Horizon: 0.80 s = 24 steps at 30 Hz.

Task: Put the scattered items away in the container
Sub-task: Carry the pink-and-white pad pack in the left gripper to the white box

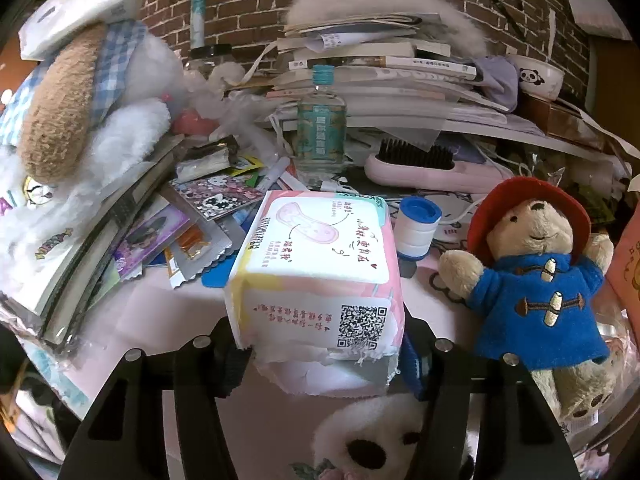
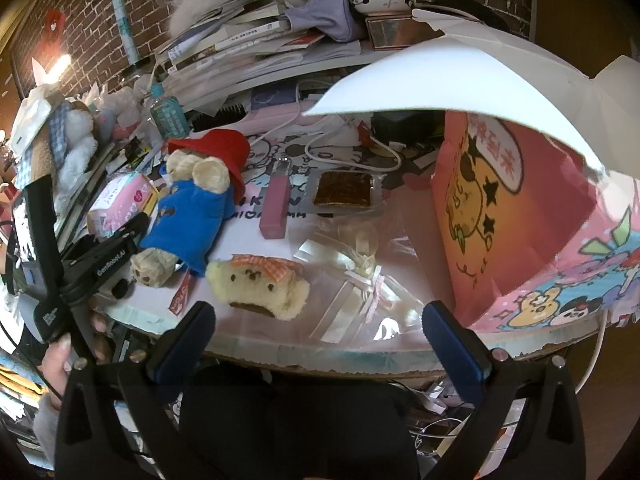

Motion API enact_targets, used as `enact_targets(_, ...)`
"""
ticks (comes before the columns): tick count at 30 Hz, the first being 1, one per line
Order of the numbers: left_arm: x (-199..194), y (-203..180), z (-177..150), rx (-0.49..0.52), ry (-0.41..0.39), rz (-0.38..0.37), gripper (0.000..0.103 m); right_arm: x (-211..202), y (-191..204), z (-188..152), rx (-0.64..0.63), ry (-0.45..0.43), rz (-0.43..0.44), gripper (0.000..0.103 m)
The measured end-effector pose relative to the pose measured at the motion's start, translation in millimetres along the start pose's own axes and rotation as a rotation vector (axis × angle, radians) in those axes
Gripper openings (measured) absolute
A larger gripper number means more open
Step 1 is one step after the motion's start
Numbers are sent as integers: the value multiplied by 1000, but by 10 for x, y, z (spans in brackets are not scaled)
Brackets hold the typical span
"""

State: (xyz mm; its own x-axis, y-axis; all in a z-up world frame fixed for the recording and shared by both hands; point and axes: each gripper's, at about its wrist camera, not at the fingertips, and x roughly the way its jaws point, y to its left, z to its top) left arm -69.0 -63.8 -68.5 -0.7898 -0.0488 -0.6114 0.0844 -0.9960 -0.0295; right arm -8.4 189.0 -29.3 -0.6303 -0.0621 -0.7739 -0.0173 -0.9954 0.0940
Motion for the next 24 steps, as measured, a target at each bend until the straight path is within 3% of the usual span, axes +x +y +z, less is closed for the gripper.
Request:
enact_targets(7, -173, -30, 84, 8, -28, 5, 55, -35, -28, -27, 10, -3, 8, 103)
enact_targets(14, -471, -224, 333, 32, -69, -35, 55, -102, -96, -27, 17, -13, 21, 103)
enact_targets(24, -783, -916, 809, 142, -10, -259, 55, -159, -214, -32, 17, -23, 25, 103)
